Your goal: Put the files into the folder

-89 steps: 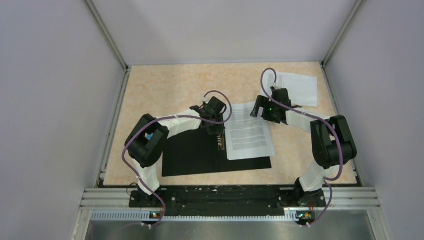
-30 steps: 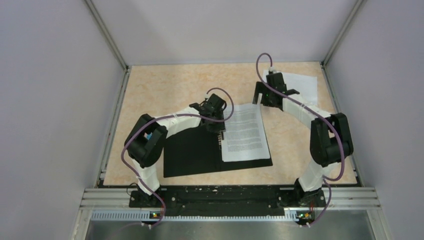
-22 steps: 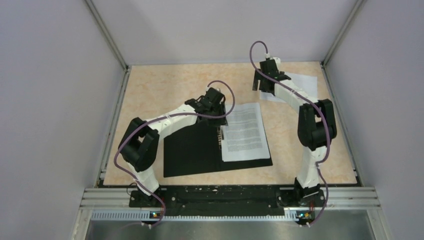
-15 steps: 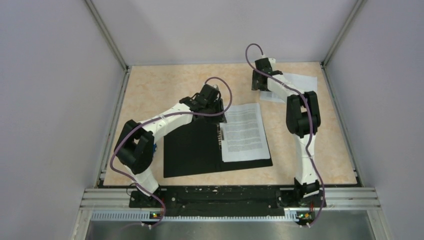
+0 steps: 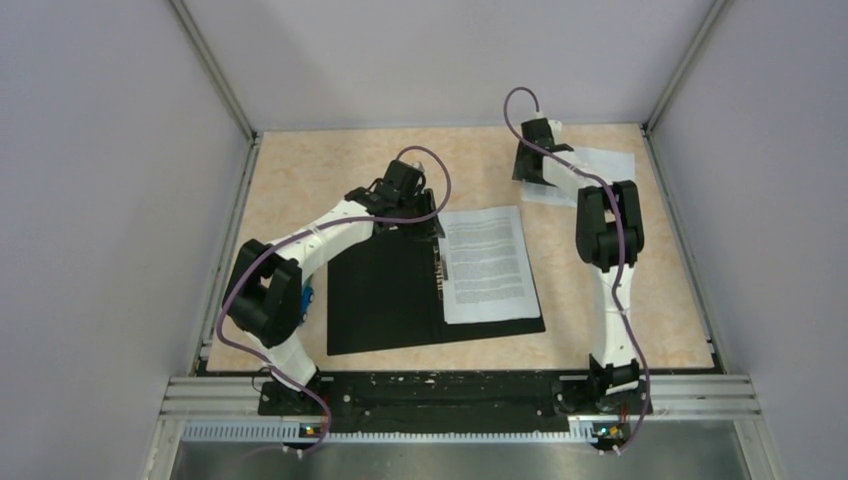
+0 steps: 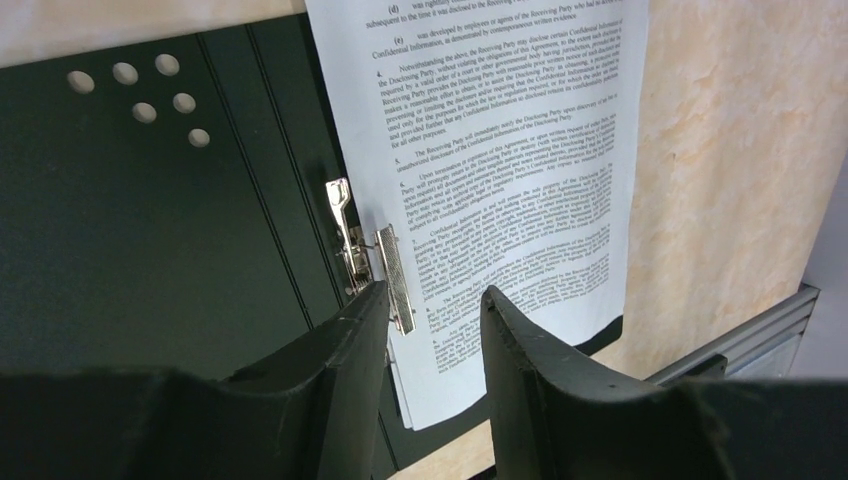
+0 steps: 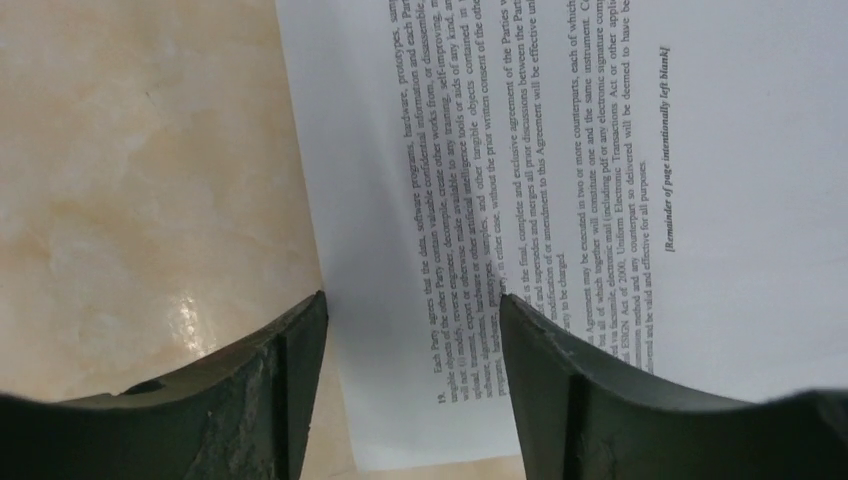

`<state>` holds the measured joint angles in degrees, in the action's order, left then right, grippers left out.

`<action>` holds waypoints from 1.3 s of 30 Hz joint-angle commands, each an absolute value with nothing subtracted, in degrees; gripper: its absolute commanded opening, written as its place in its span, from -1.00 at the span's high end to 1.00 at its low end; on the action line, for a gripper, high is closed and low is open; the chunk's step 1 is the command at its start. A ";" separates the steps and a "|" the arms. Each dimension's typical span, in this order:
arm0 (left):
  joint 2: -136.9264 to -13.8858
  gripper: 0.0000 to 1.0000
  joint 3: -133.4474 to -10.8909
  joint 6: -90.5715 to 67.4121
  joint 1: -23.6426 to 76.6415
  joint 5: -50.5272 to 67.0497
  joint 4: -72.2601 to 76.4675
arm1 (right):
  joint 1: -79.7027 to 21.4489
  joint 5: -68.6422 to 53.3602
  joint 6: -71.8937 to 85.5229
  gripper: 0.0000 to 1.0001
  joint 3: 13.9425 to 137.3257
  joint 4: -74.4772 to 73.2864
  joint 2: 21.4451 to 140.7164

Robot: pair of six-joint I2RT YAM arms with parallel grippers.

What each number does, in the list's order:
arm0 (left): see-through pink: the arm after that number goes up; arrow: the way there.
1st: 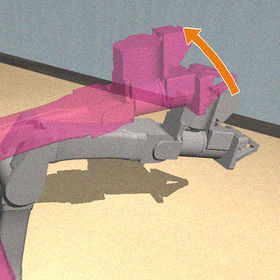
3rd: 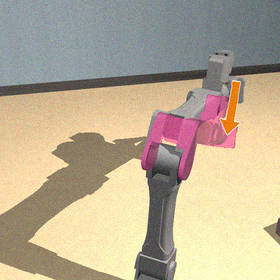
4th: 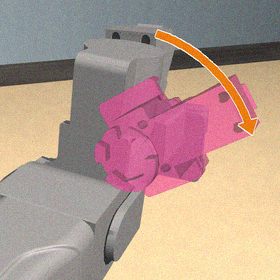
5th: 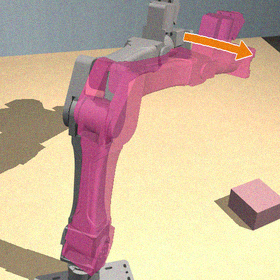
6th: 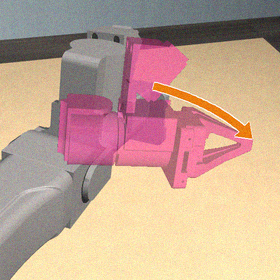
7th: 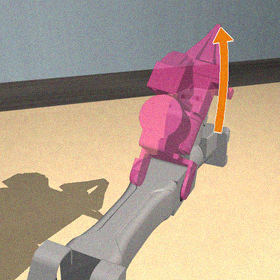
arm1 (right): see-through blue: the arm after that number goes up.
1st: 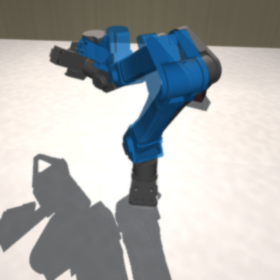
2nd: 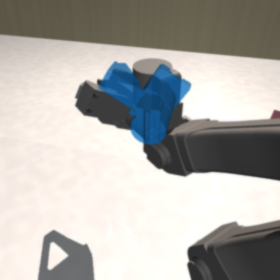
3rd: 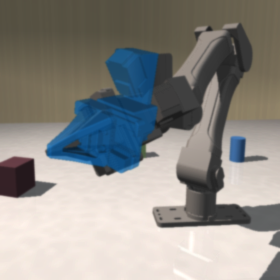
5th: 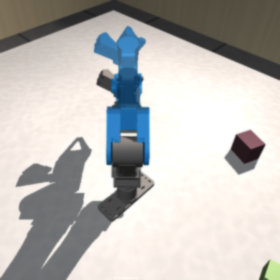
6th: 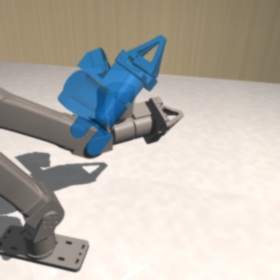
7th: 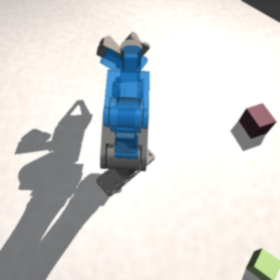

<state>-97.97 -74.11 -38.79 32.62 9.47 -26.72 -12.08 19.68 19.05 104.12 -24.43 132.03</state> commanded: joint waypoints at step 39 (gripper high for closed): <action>-109.18 -0.20 -93.00 -44.81 31.90 31.23 -11.68 | -22.19 -0.18 14.34 0.89 71.66 -30.48 86.58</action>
